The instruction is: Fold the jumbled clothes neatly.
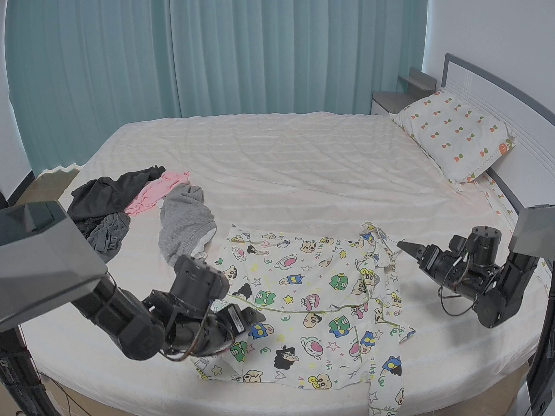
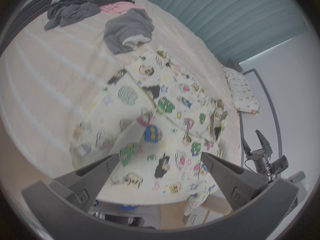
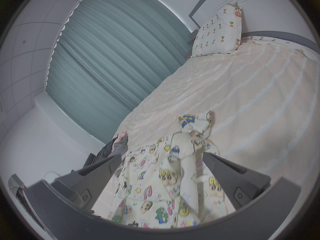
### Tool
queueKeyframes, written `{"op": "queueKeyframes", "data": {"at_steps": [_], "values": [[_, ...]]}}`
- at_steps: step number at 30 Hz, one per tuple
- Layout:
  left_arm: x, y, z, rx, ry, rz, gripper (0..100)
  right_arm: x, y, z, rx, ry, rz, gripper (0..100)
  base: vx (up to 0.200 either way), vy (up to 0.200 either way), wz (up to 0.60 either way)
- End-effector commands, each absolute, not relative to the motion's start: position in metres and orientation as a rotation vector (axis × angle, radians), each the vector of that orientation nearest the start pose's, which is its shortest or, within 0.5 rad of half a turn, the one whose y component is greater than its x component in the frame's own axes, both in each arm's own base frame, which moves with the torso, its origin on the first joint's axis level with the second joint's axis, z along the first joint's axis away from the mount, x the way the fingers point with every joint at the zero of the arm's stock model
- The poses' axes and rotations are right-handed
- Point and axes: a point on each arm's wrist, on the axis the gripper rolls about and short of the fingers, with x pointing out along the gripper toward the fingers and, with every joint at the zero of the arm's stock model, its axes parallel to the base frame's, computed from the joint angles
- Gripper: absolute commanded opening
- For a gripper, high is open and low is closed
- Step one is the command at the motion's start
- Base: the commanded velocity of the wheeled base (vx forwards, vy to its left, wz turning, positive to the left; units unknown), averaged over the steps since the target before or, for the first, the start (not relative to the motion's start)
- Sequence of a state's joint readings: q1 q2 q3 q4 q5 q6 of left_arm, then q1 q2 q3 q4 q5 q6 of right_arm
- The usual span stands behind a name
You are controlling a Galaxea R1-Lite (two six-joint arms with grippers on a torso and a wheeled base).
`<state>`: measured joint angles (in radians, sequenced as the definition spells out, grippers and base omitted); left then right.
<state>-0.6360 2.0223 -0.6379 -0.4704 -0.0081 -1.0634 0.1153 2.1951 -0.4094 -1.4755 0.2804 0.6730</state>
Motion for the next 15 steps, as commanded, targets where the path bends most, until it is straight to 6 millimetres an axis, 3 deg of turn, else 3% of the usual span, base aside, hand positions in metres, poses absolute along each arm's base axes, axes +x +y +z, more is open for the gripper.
{"op": "queueKeyframes", "data": {"at_steps": [1, 10, 15], "values": [[0.201, -0.187, 0.009, -0.608, 1.168, -0.011, 100, 0.277, 0.05, 0.025, 0.677, 0.469, 0.319, 100, 0.0, 0.0, 0.0], [0.209, -0.192, -0.008, -0.597, 1.11, 0.092, 100, 0.277, 0.05, 0.026, 0.677, 0.466, 0.32, 100, 0.0, 0.0, 0.0], [0.215, -0.197, -0.013, -0.629, 1.051, 0.062, 100, 0.277, 0.05, 0.026, 0.675, 0.465, 0.321, 100, 0.0, 0.0, 0.0]]}}
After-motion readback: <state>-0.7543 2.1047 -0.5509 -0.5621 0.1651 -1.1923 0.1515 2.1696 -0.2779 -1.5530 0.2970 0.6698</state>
